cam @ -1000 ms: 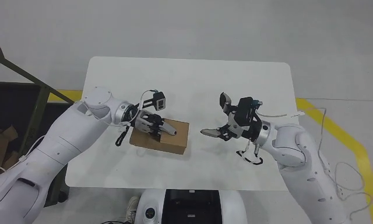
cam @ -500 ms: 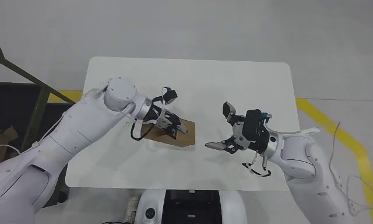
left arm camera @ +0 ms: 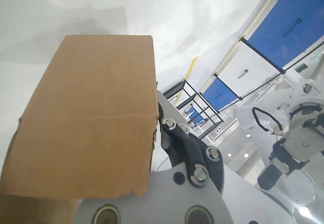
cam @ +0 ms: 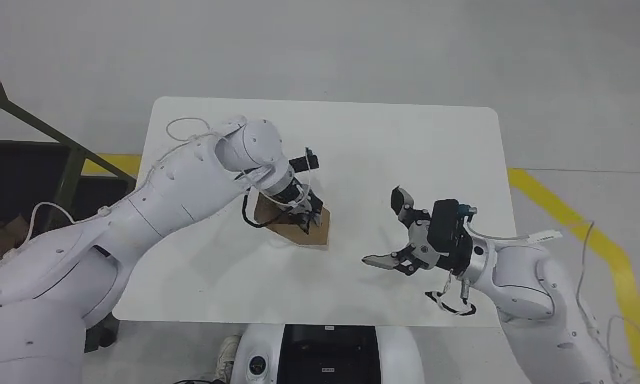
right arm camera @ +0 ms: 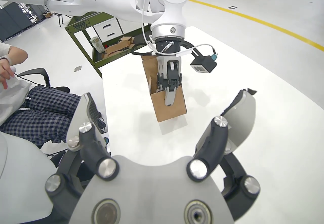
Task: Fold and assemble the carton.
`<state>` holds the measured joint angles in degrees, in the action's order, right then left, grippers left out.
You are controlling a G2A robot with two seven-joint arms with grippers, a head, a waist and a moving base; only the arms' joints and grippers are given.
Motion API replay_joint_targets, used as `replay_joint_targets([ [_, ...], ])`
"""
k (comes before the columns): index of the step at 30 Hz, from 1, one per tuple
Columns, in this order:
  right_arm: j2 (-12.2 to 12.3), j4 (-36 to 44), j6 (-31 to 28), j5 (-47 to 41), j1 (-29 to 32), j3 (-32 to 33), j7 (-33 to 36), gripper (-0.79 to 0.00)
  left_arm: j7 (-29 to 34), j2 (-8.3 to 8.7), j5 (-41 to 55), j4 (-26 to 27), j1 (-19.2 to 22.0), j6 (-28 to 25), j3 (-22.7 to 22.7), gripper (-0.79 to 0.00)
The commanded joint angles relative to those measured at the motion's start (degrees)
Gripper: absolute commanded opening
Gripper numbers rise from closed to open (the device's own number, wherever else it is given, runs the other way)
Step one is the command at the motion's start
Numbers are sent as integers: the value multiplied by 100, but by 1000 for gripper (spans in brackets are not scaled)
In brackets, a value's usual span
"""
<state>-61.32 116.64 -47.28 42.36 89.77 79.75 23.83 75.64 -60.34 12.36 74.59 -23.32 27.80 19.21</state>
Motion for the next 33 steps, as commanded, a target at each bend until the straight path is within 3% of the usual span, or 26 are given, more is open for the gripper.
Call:
replay_joint_targets([
  [1,12,3,-18,-4,54,38,-34,0,34,-137,-96,-132,82,4,-133,-785],
  [9,64,80,-72,-21,290,229,-168,0,58,-687,-287,-602,320,-67,-500,-785],
  [10,70,84,-79,-16,322,251,-186,0,31,-752,-342,-665,342,-87,-544,-680],
  [12,80,75,-88,-17,388,290,-229,0,18,-877,-396,-790,357,-114,-622,-397],
  [13,85,68,-95,-22,417,307,-253,0,4,-937,-456,-851,369,-131,-666,-129],
  [14,90,63,-101,-19,442,325,-270,0,1,-993,-465,-916,370,-156,-691,0],
  [19,112,45,-149,-31,543,382,-377,0,-158,-1206,-375,-1115,373,-487,-639,0],
  [23,125,4,-188,-33,565,375,-425,0,-292,-1269,-191,-1129,351,-829,-460,0],
  [28,139,4,-191,-25,553,335,-455,0,-310,-1214,-1,-971,275,-1076,-188,0],
  [33,154,14,-183,-28,525,320,-470,0,-379,-1042,53,-576,160,-1313,176,0],
])
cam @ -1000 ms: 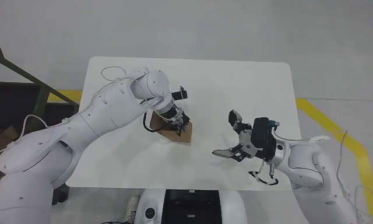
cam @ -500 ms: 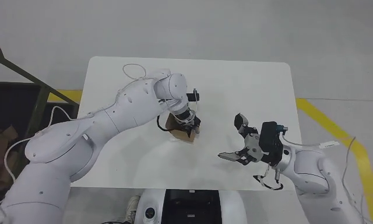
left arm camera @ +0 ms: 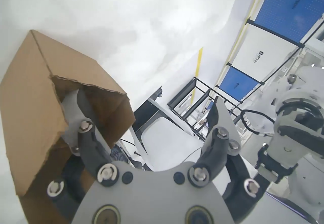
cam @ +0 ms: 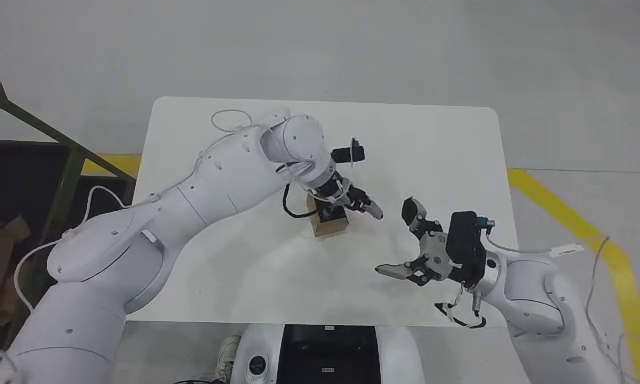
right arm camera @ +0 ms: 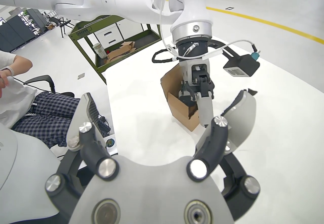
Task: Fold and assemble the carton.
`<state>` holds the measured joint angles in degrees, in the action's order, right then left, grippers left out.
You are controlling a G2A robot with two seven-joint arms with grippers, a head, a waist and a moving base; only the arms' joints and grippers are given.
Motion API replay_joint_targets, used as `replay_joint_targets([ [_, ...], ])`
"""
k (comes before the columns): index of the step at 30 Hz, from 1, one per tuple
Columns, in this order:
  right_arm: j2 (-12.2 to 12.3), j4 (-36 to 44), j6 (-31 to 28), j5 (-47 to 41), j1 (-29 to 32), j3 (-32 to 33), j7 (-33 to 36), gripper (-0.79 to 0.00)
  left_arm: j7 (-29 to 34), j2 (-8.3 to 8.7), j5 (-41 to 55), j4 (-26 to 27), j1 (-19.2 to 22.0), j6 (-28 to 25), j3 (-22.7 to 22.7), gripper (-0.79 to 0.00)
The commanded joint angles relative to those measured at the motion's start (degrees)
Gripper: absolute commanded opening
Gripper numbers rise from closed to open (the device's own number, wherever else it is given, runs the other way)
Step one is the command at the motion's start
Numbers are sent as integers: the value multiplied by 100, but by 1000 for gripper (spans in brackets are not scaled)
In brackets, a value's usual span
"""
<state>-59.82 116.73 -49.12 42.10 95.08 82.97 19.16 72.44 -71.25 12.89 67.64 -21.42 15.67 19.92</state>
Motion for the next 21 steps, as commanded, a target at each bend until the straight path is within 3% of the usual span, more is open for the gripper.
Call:
replay_joint_targets([
  [1,6,13,4,-2,-9,-6,-6,0,-111,96,46,240,-76,-215,220,0],
  [7,24,109,78,6,-27,26,-27,0,-420,425,15,836,-413,-799,920,0],
  [21,69,328,271,-18,150,164,-64,0,-643,1174,-427,1680,-1472,-2347,2793,0],
])
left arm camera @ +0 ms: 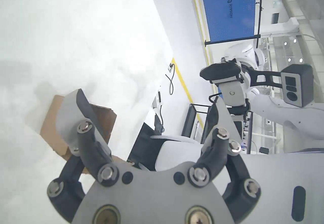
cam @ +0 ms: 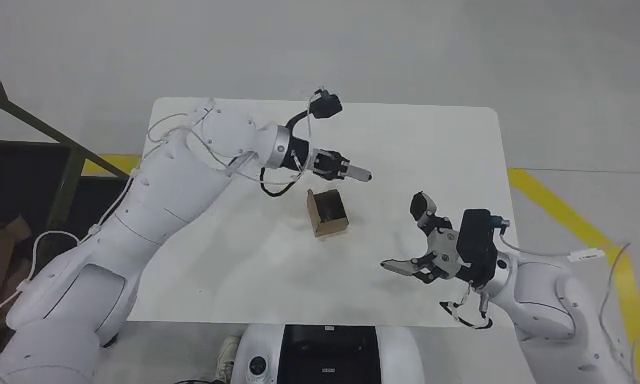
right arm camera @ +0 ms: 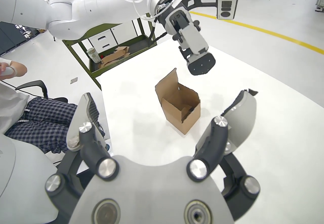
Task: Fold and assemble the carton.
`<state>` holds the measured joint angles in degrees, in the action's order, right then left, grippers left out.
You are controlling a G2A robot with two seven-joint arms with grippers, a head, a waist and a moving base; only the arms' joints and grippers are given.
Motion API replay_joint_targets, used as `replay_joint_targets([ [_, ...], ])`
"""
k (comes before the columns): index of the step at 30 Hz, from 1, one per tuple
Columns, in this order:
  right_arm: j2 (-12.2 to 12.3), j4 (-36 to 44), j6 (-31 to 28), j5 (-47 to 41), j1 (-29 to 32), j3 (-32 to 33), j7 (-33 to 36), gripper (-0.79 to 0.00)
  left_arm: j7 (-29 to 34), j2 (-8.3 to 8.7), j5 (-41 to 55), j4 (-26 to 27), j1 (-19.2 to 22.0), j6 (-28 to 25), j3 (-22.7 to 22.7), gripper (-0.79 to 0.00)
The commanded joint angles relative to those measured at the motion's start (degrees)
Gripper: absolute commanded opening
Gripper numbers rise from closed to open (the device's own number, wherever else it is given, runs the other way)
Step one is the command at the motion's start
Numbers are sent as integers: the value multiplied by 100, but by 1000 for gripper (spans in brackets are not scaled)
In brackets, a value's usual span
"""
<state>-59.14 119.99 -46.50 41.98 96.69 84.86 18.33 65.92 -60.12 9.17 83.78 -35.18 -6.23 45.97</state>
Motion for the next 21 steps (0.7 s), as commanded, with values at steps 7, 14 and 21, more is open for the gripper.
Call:
replay_joint_targets([
  [7,2,-75,132,-97,-182,-308,199,0,166,405,-563,530,-718,-1103,1197,0],
  [14,-15,-144,385,-199,-482,-680,427,0,216,672,-927,788,-1360,-1569,2099,0],
  [21,-42,-130,670,-104,-710,-950,433,0,357,874,-1207,1049,-1968,-2232,2792,0],
])
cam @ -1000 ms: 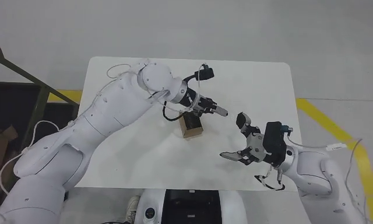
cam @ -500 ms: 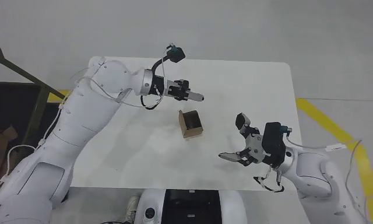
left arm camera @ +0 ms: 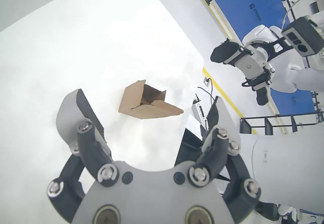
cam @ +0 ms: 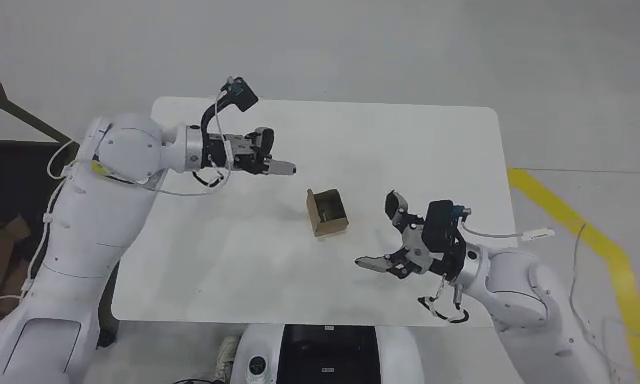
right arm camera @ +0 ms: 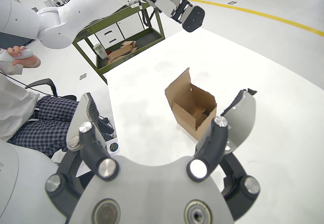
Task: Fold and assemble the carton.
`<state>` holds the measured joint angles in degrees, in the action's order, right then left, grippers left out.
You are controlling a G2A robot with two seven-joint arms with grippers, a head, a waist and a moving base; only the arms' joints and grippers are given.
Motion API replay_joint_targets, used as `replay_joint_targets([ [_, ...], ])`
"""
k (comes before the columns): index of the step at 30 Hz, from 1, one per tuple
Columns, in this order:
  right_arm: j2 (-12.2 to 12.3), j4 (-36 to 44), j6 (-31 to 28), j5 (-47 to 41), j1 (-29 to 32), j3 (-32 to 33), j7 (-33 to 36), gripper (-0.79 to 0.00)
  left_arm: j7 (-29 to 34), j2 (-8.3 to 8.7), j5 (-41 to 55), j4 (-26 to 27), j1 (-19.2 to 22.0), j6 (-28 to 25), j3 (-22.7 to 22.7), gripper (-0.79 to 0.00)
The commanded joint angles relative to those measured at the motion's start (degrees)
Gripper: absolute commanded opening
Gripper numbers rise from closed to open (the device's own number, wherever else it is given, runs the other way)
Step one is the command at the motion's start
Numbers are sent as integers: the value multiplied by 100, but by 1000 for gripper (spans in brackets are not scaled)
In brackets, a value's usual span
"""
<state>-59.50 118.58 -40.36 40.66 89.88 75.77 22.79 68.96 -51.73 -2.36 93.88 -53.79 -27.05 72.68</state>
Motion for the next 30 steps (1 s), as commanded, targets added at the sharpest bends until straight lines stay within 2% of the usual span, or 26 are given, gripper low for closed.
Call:
replay_joint_targets([
  [1,-12,26,116,73,-57,-91,-19,0,98,66,-105,80,-198,-271,232,0],
  [5,-43,79,379,359,-194,-342,-2,0,219,191,-60,198,-585,-609,746,0],
  [13,-138,68,972,838,-493,-955,-34,0,37,507,-184,460,-1347,-791,1506,0],
  [18,-202,183,1574,1253,-565,-1277,-82,0,-141,712,-409,386,-1549,-969,1688,0],
  [26,-326,69,2237,1575,-746,-1828,-168,0,-396,1077,-323,57,-1624,-1225,1789,0],
  [30,-385,-12,2544,1944,-958,-2020,-106,0,-408,1092,-317,35,-1625,-1236,1793,0],
])
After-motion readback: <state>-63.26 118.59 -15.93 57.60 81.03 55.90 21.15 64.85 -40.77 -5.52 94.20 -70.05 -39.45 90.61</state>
